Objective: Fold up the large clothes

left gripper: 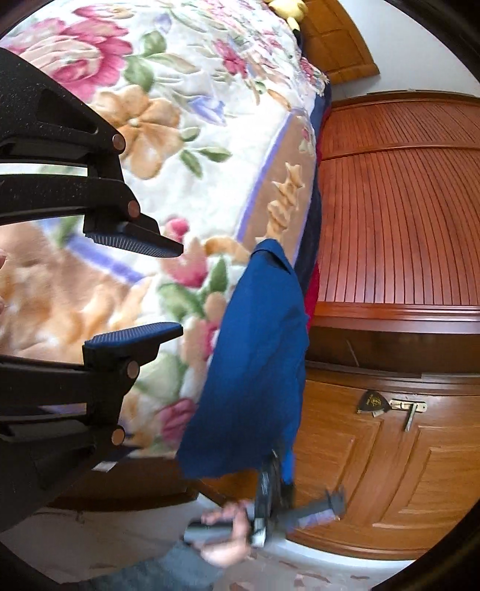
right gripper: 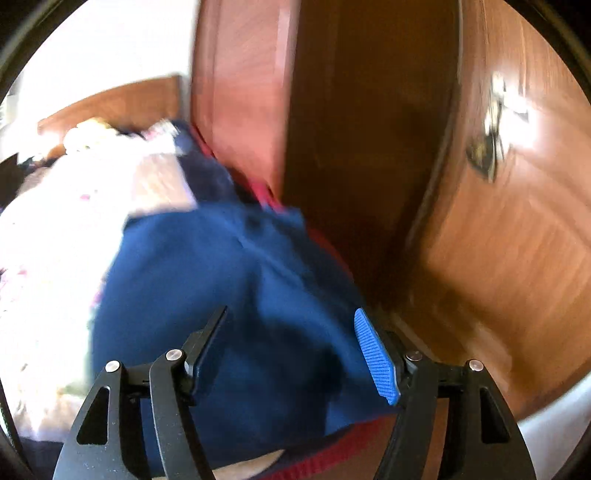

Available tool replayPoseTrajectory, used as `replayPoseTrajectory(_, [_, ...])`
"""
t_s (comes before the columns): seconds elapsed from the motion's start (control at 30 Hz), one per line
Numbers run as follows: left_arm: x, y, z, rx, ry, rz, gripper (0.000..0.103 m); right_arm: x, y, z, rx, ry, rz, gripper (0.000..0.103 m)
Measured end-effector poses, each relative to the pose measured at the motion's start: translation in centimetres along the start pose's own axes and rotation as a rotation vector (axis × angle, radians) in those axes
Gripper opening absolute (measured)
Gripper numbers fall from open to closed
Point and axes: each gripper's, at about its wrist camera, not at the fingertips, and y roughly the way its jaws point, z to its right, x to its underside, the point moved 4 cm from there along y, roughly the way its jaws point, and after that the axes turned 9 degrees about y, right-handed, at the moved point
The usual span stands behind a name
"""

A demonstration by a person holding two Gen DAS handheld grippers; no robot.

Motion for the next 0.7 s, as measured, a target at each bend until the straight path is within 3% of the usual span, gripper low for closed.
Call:
replayPoseTrajectory(0.1, [1.4, -2.1, 0.2, -0.016, -0.004, 0.011, 0.037, 1.6, 2.2, 2.3, -0.004, 0.091, -0.087, 0.07])
replayPoseTrajectory(0.27, [3.5, -5.8, 0.0, -0.069, -0.032, 0.018, 0.037, 1.4, -1.4, 1.3, 0.045, 0.068, 0.01, 0.07])
replayPoseTrajectory(0.53, [6.5, -11.9, -0.9, -0.17, -0.083, 0.048, 0.037, 2.8, -7.2, -8.1, -0.076, -0.012, 0.06, 0.071])
replayPoseTrajectory(0.7, [9.7, -16.0, -2.5, -0.297, -0.161, 0.038, 0.037, 5.9, -10.5, -14.6, -0.169, -0.042, 0.04, 0.08])
